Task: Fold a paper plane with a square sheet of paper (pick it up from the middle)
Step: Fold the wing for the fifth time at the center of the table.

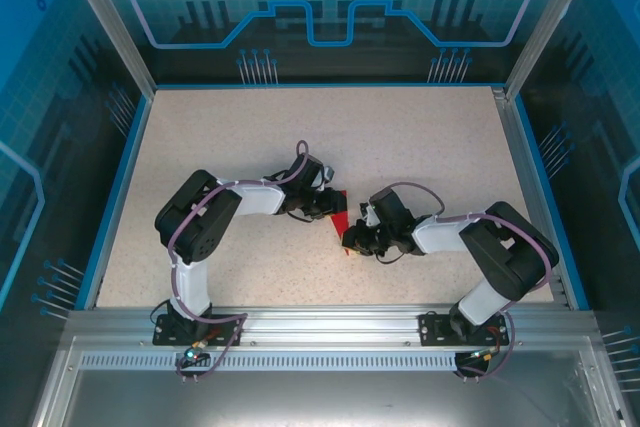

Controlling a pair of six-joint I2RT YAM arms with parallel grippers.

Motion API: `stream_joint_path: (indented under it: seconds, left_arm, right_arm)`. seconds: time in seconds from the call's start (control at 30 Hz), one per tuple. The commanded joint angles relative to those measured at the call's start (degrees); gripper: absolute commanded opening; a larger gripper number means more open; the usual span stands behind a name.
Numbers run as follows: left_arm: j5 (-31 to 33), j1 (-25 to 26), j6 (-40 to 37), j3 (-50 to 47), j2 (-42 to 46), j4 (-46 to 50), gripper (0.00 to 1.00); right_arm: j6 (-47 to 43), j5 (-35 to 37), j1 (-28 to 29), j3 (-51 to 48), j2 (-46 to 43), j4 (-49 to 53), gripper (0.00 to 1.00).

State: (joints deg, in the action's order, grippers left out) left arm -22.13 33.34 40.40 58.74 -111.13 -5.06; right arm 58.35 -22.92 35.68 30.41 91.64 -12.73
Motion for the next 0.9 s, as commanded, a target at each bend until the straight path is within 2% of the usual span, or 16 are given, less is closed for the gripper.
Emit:
stream_joint_path:
  seconds: [0.0, 0.43, 0.87]
  left_arm:
    - [1.04, 0.30, -0.61, -1.36, -2.51, -0.06, 0.34]
    - [-0.76, 0.28, -0.85, -1.08, -4.22, 0.50, 0.34]
    - [-1.60, 0.24, -0.50, -1.38, -4.97, -0.21, 0.34]
  right_arm:
    - [1.04, 3.07, 0.30, -1.68, 1.79, 6.76, 0.16]
    - [3.09, 2.73, 1.05, 1.20, 2.33, 8.73, 0.15]
    - [2.69, 1.99, 1.40, 7.32, 2.14, 15.54, 0.16]
